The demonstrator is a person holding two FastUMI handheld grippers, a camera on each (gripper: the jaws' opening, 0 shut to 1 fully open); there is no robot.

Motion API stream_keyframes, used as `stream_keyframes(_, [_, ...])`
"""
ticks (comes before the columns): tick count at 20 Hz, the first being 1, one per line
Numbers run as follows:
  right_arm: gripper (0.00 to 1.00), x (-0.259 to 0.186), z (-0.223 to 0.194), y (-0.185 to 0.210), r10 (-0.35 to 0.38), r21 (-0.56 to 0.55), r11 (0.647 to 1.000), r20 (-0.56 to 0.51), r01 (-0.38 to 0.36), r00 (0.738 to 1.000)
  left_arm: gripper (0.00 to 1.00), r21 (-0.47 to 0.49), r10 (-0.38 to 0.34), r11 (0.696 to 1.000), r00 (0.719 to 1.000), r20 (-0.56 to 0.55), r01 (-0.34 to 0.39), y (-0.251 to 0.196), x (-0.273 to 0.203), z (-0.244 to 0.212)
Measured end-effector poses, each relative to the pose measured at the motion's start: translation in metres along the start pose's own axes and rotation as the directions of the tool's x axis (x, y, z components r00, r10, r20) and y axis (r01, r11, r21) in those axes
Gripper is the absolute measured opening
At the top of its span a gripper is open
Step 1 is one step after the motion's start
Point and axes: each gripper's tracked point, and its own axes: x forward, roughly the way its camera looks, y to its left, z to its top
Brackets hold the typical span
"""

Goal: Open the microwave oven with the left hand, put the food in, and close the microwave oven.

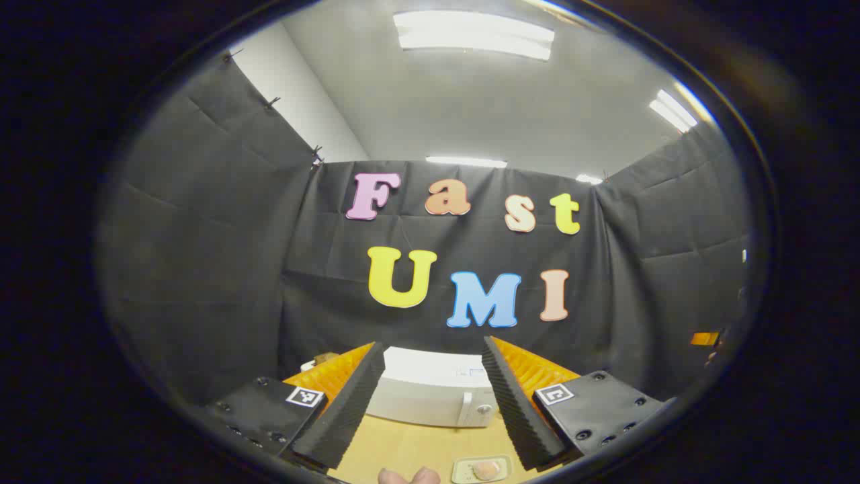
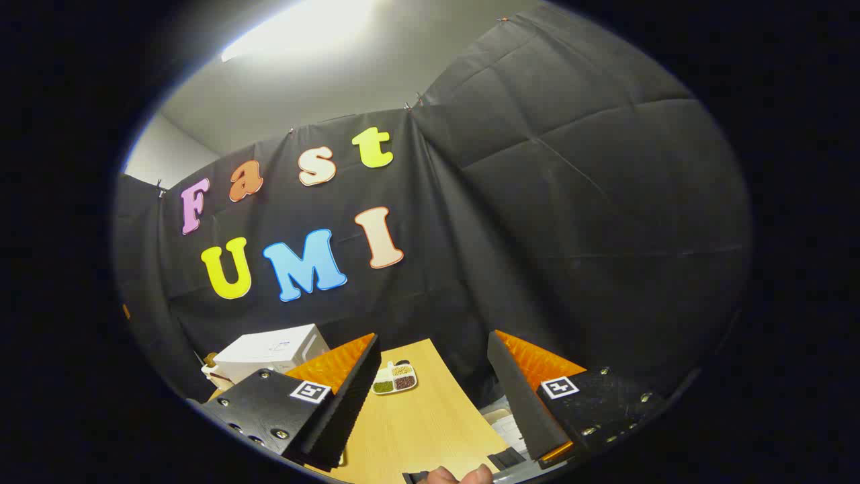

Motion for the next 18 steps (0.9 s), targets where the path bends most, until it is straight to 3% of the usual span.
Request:
stream_keyframes(3, [0.98, -0.018, 0.017, 0.053, 0.067, 0.054, 0.996, 0.021, -0.068, 0.998, 0.98, 0.025, 0.015, 1.000, 1.000, 0.008, -0.015, -0.007, -0.001, 0.006])
stream_keyframes(10, [0.97, -0.044, 0.059, 0.167, 0.203, -0.145, 0.972, 0.121, -0.185, 0.972, 0.98, 0.025, -0.002, 1.000, 1.000, 0.007, 0.002, -0.028, 0.008, 0.006])
stream_keyframes(18, [0.98, -0.049, 0.061, 0.224, 0.263, -0.233, 0.944, 0.110, -0.232, 0.959, 0.98, -0.001, 0.015, 1.000, 1.000, -0.006, -0.015, -0.008, 0.015, -0.003])
